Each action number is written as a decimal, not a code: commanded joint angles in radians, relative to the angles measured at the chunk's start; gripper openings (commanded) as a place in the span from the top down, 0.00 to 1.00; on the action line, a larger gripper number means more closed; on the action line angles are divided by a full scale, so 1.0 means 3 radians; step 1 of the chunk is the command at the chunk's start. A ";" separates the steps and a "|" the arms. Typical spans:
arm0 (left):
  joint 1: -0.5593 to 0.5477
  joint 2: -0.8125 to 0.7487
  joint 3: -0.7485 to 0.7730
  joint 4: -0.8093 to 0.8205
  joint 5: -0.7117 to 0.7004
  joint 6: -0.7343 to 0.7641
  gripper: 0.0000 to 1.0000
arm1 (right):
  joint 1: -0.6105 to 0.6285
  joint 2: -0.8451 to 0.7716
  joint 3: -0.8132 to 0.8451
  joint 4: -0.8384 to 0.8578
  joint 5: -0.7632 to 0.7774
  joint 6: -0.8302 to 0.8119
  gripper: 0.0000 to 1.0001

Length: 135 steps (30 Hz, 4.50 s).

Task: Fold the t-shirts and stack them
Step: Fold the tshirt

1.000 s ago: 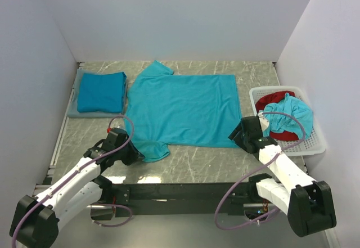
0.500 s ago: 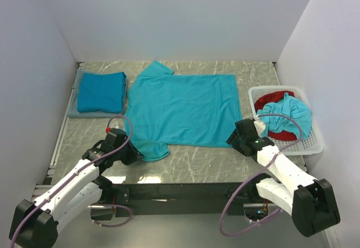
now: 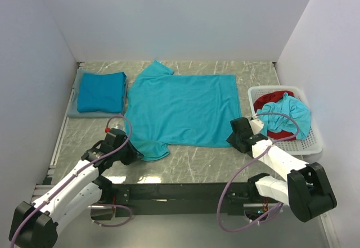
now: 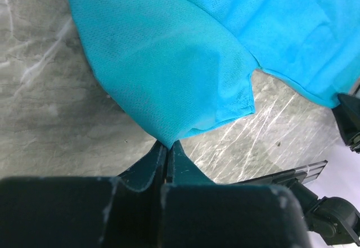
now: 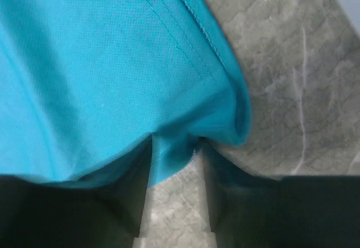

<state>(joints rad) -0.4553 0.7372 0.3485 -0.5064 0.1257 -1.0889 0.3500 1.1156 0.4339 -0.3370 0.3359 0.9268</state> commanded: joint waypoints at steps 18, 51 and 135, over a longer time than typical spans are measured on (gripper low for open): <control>-0.0011 0.0165 0.0546 0.0261 -0.0163 0.0112 0.99 | 0.0020 -0.0037 0.0512 -0.0390 0.0031 -0.0262 0.97; 0.0756 0.2252 0.2238 0.1054 0.0199 0.0797 1.00 | -0.0323 0.1292 0.2174 -0.0676 -0.0102 -0.0824 0.98; 0.0551 -0.0074 -0.0119 0.0181 0.0123 -0.0026 0.01 | 0.0311 -0.0383 0.0092 -0.0354 -0.1406 -0.0604 0.21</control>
<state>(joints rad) -0.2817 0.7952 0.3111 -0.3359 0.1844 -1.0538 0.4351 1.0737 0.4603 -0.3786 -0.0639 0.7277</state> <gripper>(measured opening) 0.994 0.786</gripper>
